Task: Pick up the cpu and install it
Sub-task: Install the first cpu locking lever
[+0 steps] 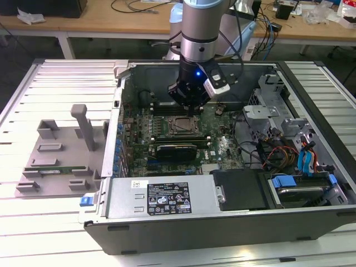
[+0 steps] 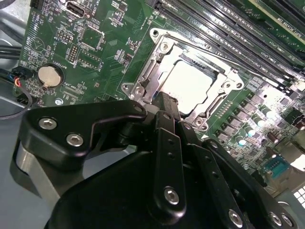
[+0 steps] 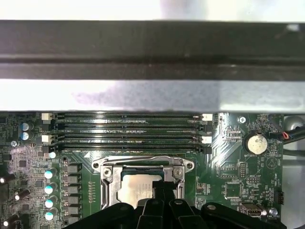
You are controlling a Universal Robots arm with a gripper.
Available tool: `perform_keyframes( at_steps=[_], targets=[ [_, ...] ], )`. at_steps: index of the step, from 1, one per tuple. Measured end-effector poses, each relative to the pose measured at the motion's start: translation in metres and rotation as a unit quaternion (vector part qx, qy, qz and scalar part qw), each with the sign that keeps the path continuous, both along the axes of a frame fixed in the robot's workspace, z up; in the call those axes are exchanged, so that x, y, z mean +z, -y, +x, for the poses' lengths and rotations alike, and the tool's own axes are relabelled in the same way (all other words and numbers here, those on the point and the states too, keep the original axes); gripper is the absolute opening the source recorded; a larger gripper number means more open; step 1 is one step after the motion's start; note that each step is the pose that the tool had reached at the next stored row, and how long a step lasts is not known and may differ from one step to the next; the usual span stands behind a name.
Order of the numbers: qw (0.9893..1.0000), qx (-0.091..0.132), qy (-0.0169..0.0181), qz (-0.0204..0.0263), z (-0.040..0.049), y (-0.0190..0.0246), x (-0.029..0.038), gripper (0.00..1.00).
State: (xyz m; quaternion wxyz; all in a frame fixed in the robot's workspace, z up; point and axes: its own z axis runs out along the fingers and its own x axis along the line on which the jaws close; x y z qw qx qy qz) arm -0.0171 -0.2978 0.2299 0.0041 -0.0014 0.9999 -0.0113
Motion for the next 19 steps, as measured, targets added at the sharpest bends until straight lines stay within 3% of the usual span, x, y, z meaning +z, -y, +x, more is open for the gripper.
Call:
perform_keyframes(
  at_steps=[9, 15, 19],
  targets=[
    [1.0000, 0.000, 0.0000, -0.0030, 0.0000, 0.0000, 0.0062, 0.11],
    [1.0000, 0.000, 0.0000, -0.0056, 0.0000, 0.0000, 0.0157, 0.11],
    [1.0000, 0.000, 0.0001, -0.0081, 0.0000, 0.0001, 0.0279, 0.11]
  ],
)
